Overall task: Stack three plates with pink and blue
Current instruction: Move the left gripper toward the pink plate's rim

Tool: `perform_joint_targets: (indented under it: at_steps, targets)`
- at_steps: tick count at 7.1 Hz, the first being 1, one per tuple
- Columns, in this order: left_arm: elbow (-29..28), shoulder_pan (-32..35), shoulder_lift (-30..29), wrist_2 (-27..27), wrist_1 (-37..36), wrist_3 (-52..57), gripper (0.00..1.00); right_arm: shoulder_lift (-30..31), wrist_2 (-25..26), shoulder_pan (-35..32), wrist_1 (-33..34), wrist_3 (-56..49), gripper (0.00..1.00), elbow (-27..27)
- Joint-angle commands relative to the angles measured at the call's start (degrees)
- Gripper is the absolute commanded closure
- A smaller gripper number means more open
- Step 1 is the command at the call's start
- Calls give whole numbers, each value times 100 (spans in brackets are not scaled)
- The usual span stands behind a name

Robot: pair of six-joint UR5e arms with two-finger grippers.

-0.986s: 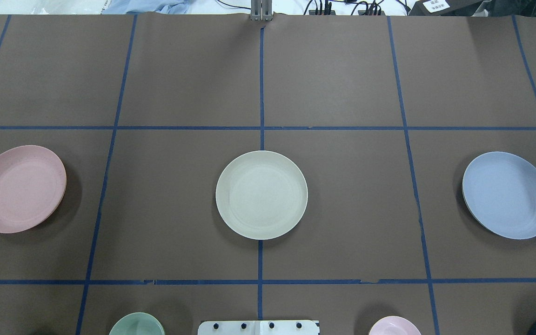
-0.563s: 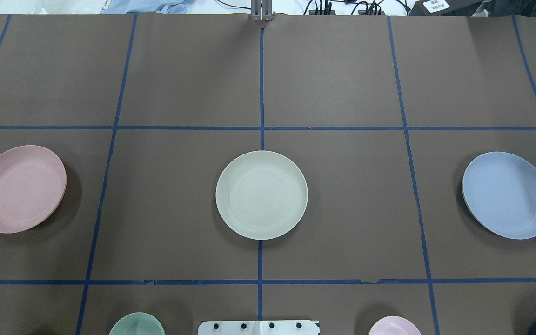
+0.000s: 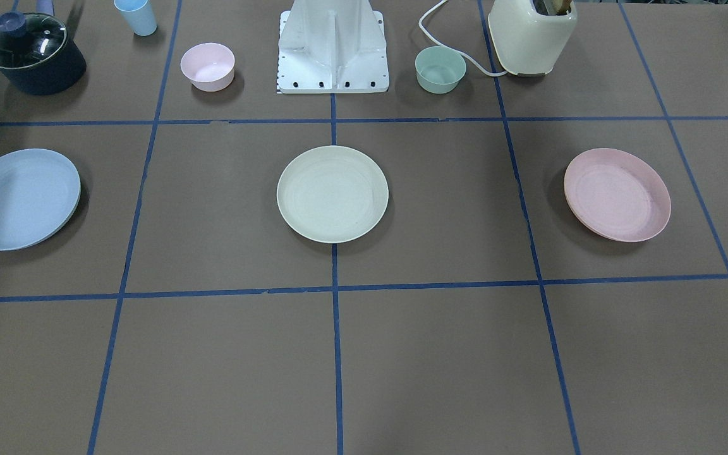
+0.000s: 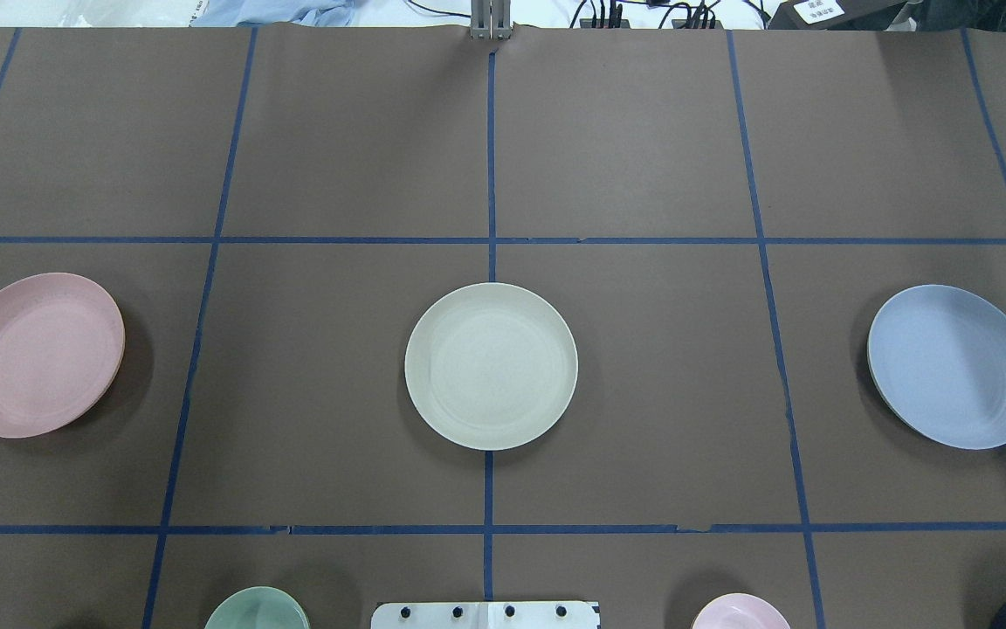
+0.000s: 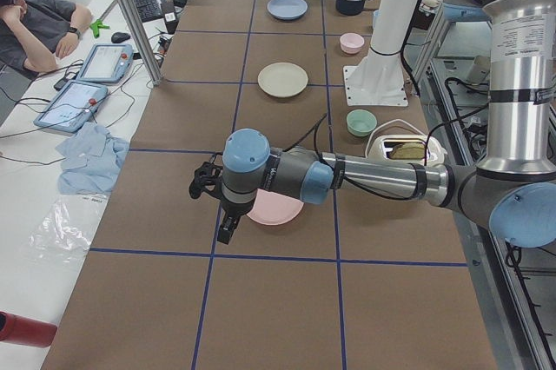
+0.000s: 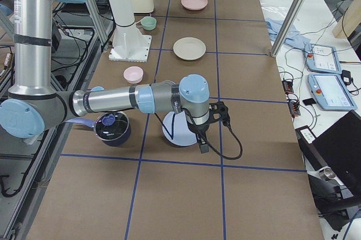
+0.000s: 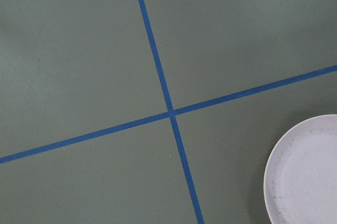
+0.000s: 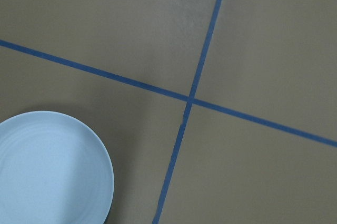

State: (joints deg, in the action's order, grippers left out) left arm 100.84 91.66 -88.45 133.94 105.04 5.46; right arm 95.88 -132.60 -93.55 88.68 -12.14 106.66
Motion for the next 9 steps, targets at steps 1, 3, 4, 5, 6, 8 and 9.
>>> perform_joint_targets:
  at_steps: [1,3,4,5,6,8,9]
  targets:
    - [6,18,-120,-322,1346,-271,0,-7,-20,4,-668,19,0,-57]
    - [49,10,-242,-325,1545,-1115,0,-8,-256,4,-686,19,0,-110]
    - [41,10,-147,-333,1720,-1187,0,-16,-814,4,-686,236,0,-284]
    - [67,-16,-15,-333,2113,-1153,0,-51,-1055,4,-1086,447,0,-312]
    - [33,-373,465,-333,2796,-1222,0,-17,-1092,178,-1255,1111,0,-286]
    - [-64,-1330,749,-429,3230,-2288,0,1,-718,652,-1833,2255,0,-277]
    - [-282,-1753,968,-847,3999,-3044,0,45,-367,915,-2150,2773,0,-277]
